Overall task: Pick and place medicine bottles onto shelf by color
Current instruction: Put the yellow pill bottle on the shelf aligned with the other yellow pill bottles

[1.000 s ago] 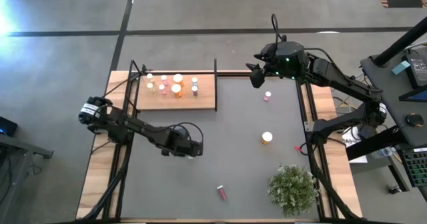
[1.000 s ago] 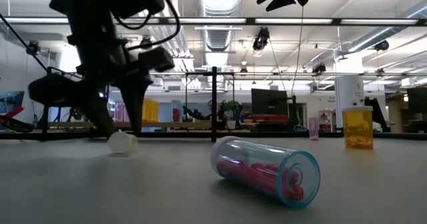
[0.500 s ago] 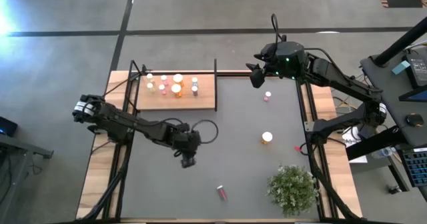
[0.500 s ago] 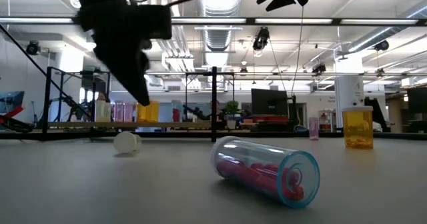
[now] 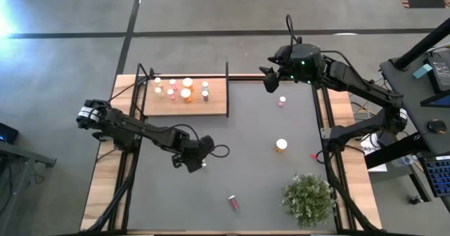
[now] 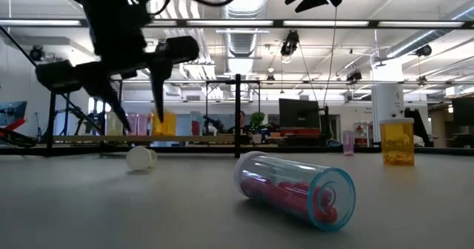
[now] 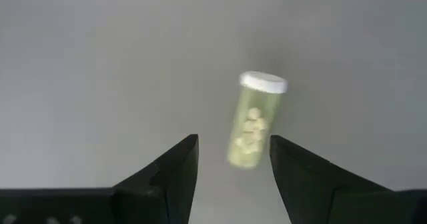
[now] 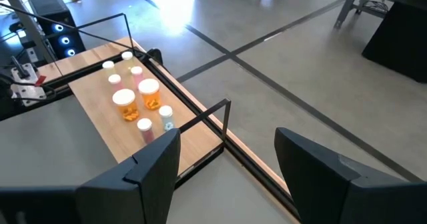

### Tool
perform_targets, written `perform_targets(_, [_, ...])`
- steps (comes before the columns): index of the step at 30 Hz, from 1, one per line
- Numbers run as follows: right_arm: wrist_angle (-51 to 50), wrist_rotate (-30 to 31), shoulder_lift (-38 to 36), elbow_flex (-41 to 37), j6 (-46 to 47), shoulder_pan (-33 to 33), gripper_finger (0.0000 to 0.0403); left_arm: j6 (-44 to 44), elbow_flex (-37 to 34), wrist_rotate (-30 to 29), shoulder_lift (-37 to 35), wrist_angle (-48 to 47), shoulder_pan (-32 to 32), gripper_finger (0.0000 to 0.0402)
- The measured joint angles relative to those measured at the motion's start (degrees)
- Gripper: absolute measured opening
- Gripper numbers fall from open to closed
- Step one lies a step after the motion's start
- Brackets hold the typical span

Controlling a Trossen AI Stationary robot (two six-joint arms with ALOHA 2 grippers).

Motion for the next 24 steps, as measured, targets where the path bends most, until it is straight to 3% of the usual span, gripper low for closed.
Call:
perform_targets(6, [0.0,0.0,0.0,0.0,0.0,0.0,0.0233,5.3,-1.4,6.9,1.4,-0.3,1.9,0.0169])
perform_targets(10, [0.0,0.0,0.0,0.0,0.0,0.0,0.0233,10.1,-1.9,7.4,2.6,0.1,3.0,0.0169])
perform_targets(24, [0.0,0.0,0.0,0.0,0.0,0.0,0.0233,8.2,-1.9,7.2,7.1,1.2,5.6,0.0169])
